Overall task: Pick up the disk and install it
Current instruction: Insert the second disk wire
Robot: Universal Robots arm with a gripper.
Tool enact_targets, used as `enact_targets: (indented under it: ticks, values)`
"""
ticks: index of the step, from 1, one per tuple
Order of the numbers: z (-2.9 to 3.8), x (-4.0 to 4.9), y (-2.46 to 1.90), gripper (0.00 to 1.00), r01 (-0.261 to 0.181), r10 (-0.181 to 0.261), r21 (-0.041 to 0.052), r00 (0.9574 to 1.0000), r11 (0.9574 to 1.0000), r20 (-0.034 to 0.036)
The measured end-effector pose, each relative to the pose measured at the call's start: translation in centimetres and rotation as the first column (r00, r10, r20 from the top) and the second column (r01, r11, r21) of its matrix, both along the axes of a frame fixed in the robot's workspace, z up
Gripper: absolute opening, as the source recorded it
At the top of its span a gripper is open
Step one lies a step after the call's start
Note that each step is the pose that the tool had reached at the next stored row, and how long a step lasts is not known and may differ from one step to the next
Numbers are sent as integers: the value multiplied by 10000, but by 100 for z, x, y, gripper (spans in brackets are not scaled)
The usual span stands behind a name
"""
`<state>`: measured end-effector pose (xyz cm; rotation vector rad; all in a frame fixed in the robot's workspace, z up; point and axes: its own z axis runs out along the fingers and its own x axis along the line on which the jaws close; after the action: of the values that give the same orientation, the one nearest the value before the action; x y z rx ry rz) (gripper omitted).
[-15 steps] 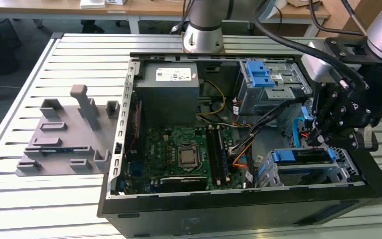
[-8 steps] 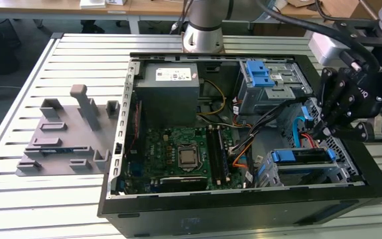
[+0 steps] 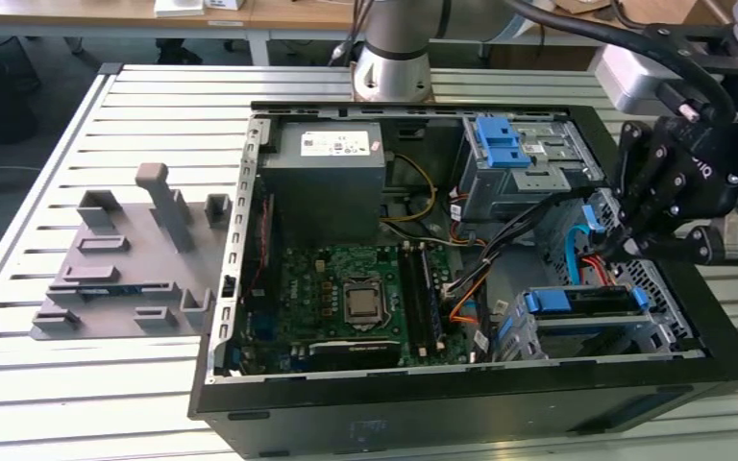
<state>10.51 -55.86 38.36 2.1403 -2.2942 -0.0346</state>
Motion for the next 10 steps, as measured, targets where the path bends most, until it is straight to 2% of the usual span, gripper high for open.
enact_targets:
  ticks: [10]
  values:
    - [14,-12,124,11,-3,3,-1,10000,10000,0]
